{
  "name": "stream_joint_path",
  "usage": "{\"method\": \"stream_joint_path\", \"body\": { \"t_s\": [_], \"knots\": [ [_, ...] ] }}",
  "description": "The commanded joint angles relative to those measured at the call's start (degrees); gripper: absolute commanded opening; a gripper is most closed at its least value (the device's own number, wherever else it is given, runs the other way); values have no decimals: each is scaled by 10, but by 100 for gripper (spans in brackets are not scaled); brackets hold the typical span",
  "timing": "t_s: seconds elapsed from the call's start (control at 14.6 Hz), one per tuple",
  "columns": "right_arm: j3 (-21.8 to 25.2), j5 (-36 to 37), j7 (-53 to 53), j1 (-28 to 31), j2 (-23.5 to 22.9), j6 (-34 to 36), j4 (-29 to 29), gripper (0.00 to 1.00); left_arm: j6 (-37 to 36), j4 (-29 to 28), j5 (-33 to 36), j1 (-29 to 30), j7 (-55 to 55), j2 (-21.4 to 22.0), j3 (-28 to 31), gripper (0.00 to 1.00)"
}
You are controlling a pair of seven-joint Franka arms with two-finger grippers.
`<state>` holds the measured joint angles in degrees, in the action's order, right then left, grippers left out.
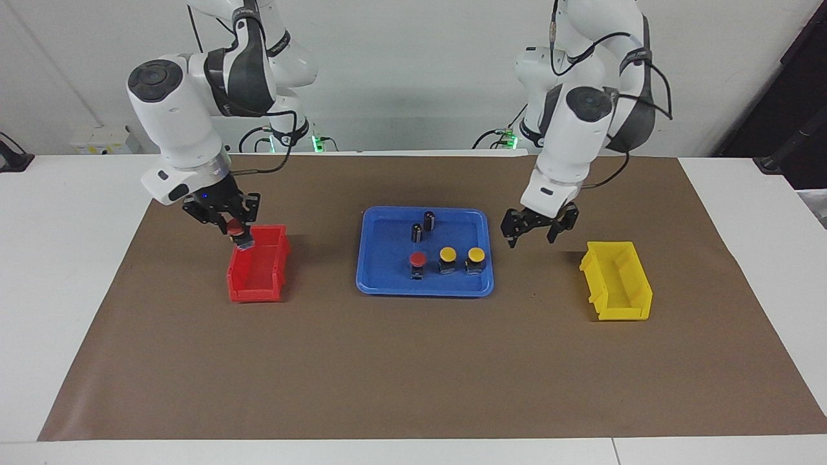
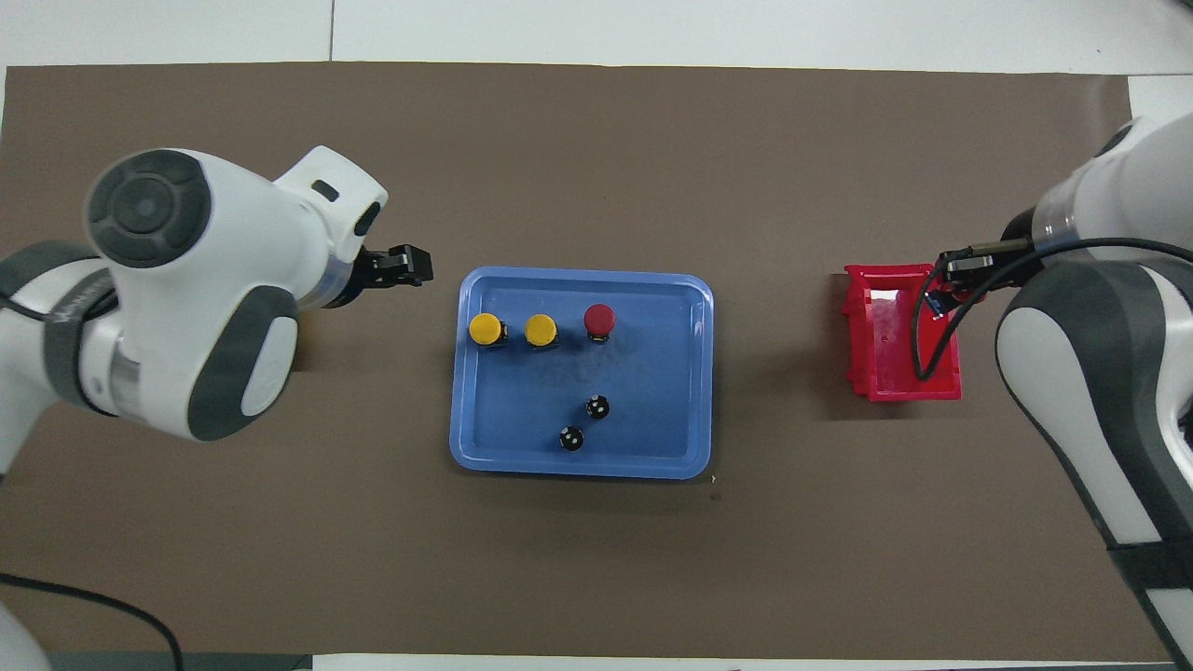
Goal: Sort red and yellow buttons by color
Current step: 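Carry the red button to the red bin and open the right gripper, then grasp a yellow button with the left gripper while the right gripper withdraws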
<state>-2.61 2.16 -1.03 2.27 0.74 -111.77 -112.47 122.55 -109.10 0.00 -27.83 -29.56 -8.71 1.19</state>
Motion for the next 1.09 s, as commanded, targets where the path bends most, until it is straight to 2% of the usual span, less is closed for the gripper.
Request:
{"method": "stream_joint_path", "body": {
  "t_s": [0.0, 0.41, 0.55, 0.75, 0.82, 0.89, 1.02],
  "knots": [
    [-9, -10, -13, 13, 44, -103, -116, 26, 20, -14, 6, -27, -31, -4, 10, 78],
    [-9, -14, -5, 4, 42, -175, -176, 27, 63, -51, 7, -76, -77, -12, 10, 77],
    [-10, -14, 3, 2, 46, -209, -213, 27, 80, -67, 7, -78, -78, -12, 11, 77],
    [-11, -14, 3, 2, 59, -217, -239, 27, 95, -69, 7, -79, -80, -24, 11, 77],
    [-11, -14, 3, 2, 60, -218, -242, 28, 102, -69, 7, -80, -85, -29, 11, 72],
    [-11, -14, 3, 2, 61, -222, -245, 28, 104, -67, 7, -80, -95, -32, 11, 60],
    [-11, -14, 3, 2, 62, -225, -250, 28, 113, -62, 7, -80, -129, -38, 12, 7]
  ]
}}
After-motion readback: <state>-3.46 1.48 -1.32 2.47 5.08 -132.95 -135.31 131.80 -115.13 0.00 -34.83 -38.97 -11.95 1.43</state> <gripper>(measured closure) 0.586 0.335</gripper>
